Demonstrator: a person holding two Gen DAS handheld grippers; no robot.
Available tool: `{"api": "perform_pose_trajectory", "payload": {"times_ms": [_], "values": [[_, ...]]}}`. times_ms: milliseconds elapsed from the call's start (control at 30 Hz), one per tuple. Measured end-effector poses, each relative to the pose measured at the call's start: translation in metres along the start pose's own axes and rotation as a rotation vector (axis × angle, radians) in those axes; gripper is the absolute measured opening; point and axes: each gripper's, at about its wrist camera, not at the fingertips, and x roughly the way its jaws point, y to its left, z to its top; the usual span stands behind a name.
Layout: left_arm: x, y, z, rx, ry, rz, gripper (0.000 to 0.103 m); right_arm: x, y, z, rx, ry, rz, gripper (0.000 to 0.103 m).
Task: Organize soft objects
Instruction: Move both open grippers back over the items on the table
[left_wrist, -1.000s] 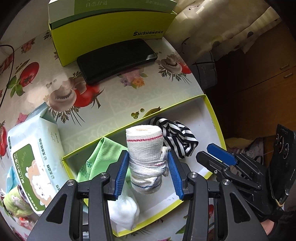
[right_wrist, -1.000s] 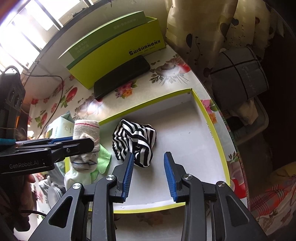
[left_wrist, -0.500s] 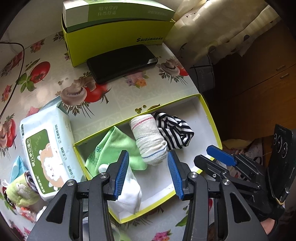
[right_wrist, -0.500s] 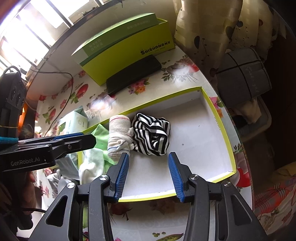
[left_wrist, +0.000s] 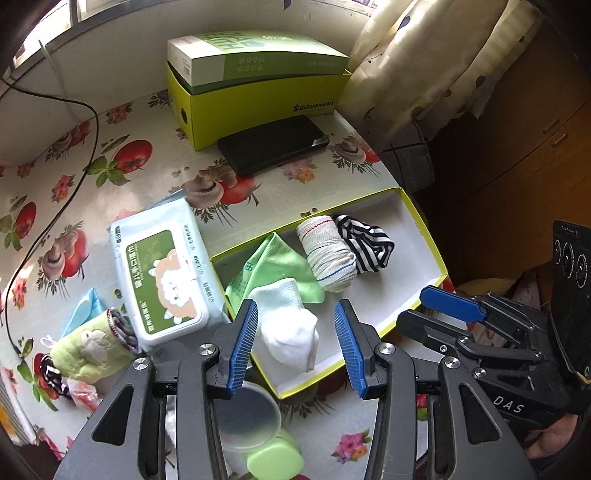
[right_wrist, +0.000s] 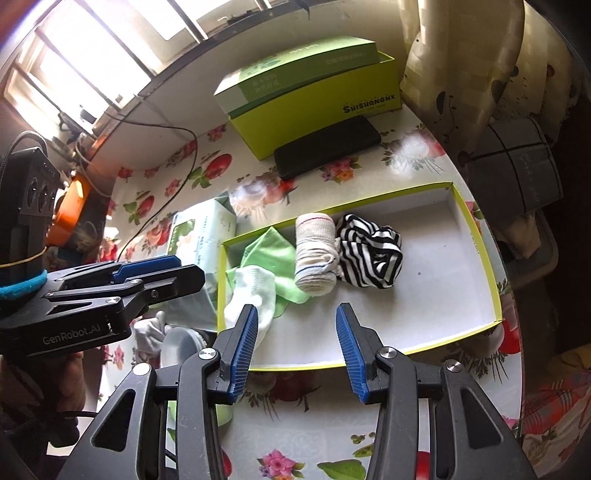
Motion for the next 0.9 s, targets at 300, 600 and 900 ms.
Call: {"api": "perform_pose_trajectory", "payload": {"times_ms": [300,600,900], "values": [[-0.036,0.020,-0.034,-0.028,-0.074,0.025,0.045,-0.009,0.043,-0.011,-0.109,0.028,0.009,0.043],[-0.056,0.053,-0.066,-0.102,-0.096,0.042,0.045,-0.009,0.084,-0.028,-0.174,0.060,0.040,0.043],[-0.074,0.095,-0.105,-0.213,-0.122,0.050,0.045,-0.009,0.133,-0.040,-0.259,0.081,0.059,0.043]]}}
